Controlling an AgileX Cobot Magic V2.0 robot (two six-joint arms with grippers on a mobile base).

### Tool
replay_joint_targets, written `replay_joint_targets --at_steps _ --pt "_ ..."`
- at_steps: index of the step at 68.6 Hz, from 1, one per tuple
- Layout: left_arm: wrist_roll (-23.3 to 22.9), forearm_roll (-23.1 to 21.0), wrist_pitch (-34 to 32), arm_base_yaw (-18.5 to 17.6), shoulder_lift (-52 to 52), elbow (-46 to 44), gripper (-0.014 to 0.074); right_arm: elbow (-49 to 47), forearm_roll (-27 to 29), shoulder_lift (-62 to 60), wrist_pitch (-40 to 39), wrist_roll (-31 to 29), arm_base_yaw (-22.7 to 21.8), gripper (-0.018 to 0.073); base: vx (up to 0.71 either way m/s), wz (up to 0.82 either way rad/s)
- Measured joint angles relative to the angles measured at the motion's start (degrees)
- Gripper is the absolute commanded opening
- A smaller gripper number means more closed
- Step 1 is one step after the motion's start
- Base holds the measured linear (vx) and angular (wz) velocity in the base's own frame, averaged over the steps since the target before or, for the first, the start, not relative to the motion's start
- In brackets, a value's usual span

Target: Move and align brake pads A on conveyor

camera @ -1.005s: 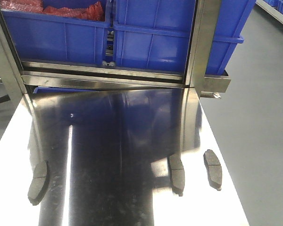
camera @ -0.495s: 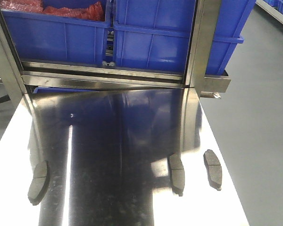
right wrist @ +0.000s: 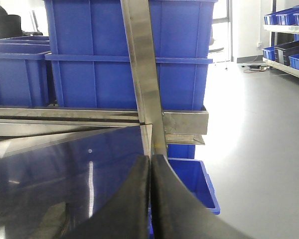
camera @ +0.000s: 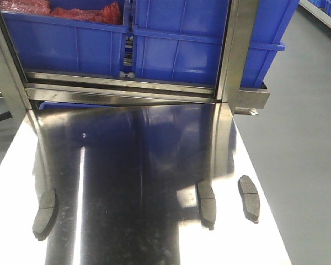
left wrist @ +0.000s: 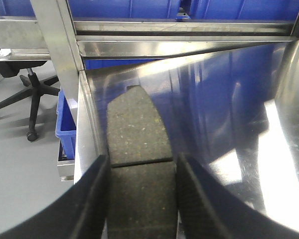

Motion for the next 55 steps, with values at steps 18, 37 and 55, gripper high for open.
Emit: replay_joint_targets --at_steps 18,37,55 --pt "0.00 0.00 0.00 0.00 0.00 0.00 0.0072 0.00 0.00 0.00 0.00 0.00 0.00 -0.0005 0.00 0.00" --pt "0.00 0.00 0.00 0.00 0.00 0.00 0.0072 -5.63 1.07 0.70 8.26 0.00 0.00 -0.0005 0.00 0.00" --pt "0.00 0.00 0.00 0.00 0.00 0.00 0.0072 -22.46 -6.89 12.07 19.08 -0.11 0.00 -0.0005 0.00 0.00"
